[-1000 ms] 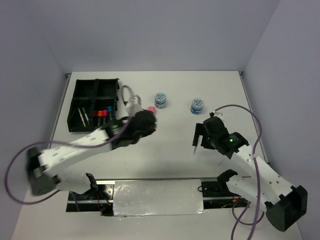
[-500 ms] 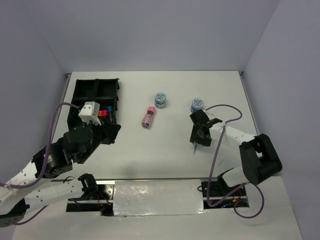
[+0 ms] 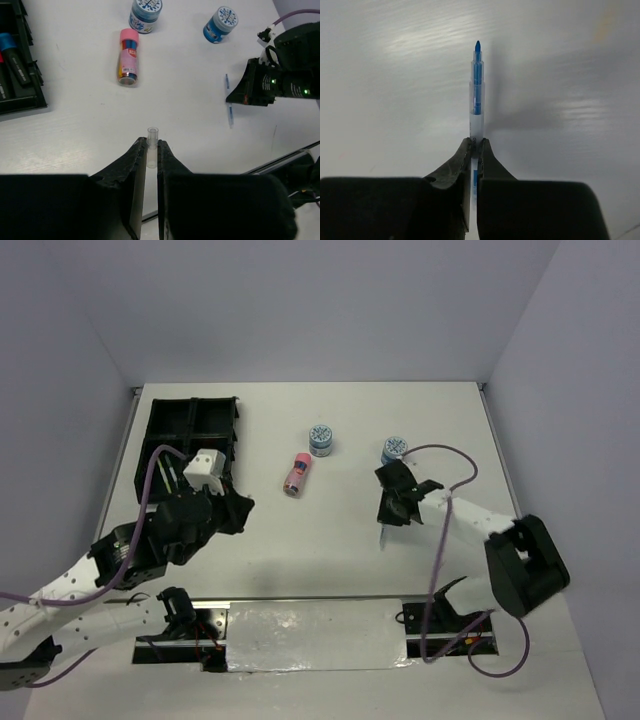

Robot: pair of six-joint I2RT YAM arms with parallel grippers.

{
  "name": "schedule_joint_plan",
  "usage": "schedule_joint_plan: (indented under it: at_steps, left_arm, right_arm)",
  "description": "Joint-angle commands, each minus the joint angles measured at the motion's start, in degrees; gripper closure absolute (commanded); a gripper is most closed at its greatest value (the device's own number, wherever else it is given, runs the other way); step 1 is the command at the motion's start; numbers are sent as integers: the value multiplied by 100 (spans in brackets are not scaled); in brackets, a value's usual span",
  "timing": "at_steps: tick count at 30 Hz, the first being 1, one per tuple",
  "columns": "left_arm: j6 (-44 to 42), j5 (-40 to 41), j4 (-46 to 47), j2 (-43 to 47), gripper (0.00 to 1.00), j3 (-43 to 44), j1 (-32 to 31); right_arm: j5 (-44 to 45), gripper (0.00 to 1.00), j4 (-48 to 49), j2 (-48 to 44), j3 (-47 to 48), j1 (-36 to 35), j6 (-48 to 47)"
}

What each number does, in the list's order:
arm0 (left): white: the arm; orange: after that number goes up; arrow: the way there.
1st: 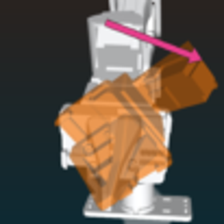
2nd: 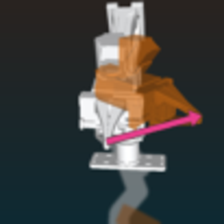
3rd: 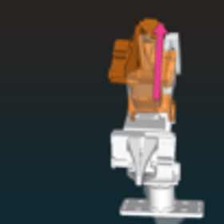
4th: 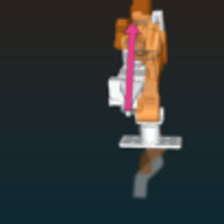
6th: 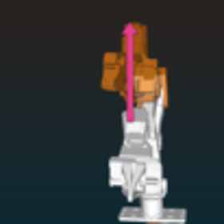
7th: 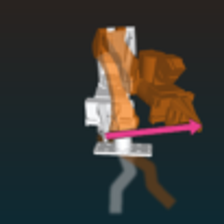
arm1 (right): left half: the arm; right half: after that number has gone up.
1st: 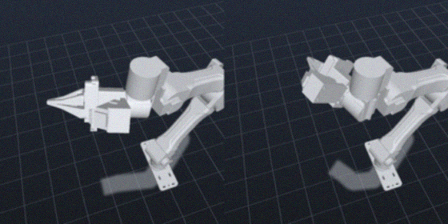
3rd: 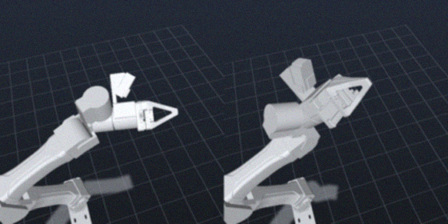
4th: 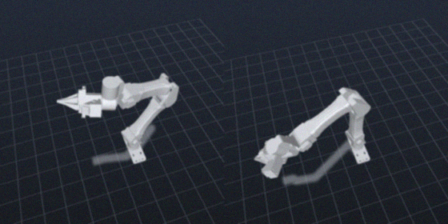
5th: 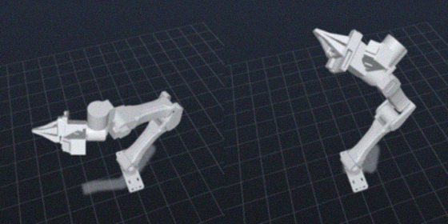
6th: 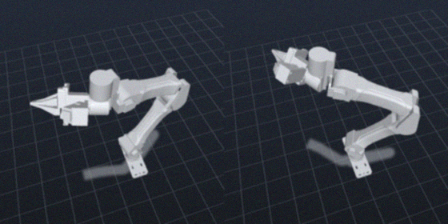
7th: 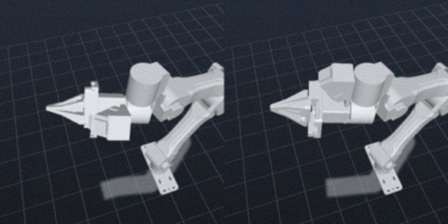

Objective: Sort the stationery into containers
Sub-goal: Pick up the pen from the center of the board, then close the pen cap on the pen.

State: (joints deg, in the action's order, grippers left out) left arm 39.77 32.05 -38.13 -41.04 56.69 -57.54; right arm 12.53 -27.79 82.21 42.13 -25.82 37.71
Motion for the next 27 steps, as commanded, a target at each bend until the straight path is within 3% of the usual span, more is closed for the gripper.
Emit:
schedule_joint_plan:
  at_steps: [1,4,7,11,12,13,18,27]
  left_arm:
    - [224,-24,805,-193,100,-114,15]
    - [-144,-216,1789,-666,100,-140,41]
    - [-434,-1163,3255,-1064,100,-149,435]
    - [518,-4259,5960,-1476,100,-702,1891]
    - [715,-4469,7019,-1582,100,-816,1948]
    - [873,-4601,7386,-1609,100,-913,1957]
    - [954,-5269,8154,-1680,100,-800,1957]
    - [1252,-5306,7750,-1258,100,-1097,1922]
  right_arm:
    - [-855,100,809,-1345,-125,-719,-560]
    - [-2372,100,1591,-2664,-380,-1343,-905]
    - [-3229,100,2127,-3614,-679,-1661,-696]
    - [-3678,100,3635,-4861,-1285,-1777,85]
    - [-3705,100,3701,-4942,-1330,-1838,331]
    - [-3671,100,3650,-4961,-1260,-1882,350]
    - [-3433,100,3315,-4891,-917,-2295,158]
    - [-2853,100,3377,-4759,-636,-2691,-308]
